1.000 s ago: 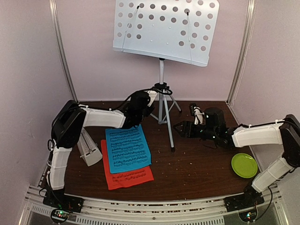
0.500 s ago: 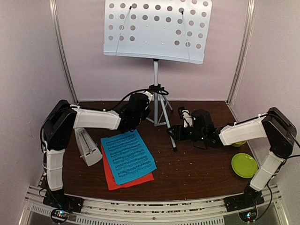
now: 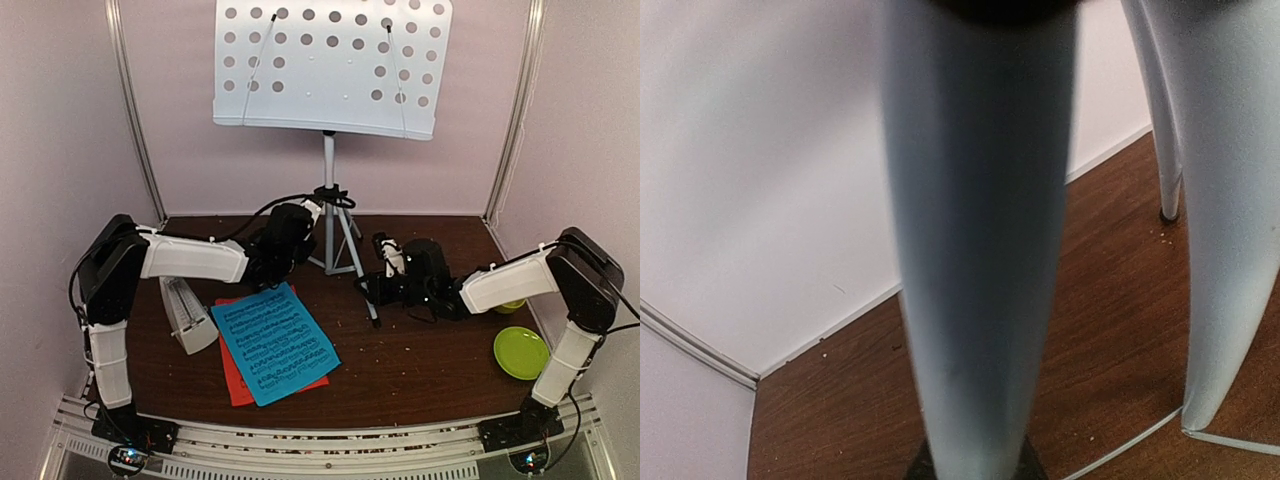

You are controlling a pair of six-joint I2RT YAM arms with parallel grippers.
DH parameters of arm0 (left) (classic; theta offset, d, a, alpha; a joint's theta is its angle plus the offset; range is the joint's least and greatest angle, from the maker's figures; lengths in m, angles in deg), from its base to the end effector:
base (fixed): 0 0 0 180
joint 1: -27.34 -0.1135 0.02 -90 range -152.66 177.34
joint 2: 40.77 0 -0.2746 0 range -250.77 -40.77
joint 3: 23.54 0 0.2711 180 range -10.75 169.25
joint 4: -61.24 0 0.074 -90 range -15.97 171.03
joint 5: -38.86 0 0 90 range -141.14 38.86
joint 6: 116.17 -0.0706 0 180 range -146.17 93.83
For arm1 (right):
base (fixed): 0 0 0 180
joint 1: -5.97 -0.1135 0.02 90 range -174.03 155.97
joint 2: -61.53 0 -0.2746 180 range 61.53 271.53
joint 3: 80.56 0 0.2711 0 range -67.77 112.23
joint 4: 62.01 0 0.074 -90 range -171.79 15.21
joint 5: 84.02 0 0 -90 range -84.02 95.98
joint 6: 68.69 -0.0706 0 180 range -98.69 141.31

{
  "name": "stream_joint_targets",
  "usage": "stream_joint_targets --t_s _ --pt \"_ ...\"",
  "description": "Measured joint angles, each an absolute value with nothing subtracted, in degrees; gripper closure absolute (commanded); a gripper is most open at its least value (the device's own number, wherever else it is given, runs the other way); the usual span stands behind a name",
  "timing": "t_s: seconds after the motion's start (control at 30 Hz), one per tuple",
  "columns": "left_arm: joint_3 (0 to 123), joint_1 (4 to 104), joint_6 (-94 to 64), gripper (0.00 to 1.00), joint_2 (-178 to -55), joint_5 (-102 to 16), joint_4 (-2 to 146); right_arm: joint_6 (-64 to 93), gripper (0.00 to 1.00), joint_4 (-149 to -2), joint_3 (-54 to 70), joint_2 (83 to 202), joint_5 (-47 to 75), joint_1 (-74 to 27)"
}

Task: Set up the instrument practice props

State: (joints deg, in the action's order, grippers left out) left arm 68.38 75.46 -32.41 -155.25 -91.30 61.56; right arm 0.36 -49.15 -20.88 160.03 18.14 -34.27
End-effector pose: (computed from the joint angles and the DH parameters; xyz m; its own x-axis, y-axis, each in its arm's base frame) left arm 0.3690 -0.3434 0.2097 -0.2393 0.3913 -0.8886 0.1995 0.9155 0.3494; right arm 0.2960 0.2700 0.1525 -0.5895 -0.0410 -0.8067 -0.6053 0.6837 0.4076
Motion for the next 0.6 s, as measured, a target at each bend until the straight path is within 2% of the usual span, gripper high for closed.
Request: stream_joint_targets --t_s 0.23,0.37,0.6 --pt "65.1 75.0 -31.4 0.69 -152.5 -89.5 64.1 1.6 0.84 -47.7 -21.6 160.4 18.3 -34.6" --pt "60.8 73.7 -30.8 0.56 -151.2 -87.8 65.2 3.8 0.89 -46.9 -22.0 160.4 18.7 -35.2" --pt "53.0 71.2 -30.4 0.61 -149.3 -81.1 63.7 5.2 0.97 -46.6 -22.2 160.4 18.7 -35.4"
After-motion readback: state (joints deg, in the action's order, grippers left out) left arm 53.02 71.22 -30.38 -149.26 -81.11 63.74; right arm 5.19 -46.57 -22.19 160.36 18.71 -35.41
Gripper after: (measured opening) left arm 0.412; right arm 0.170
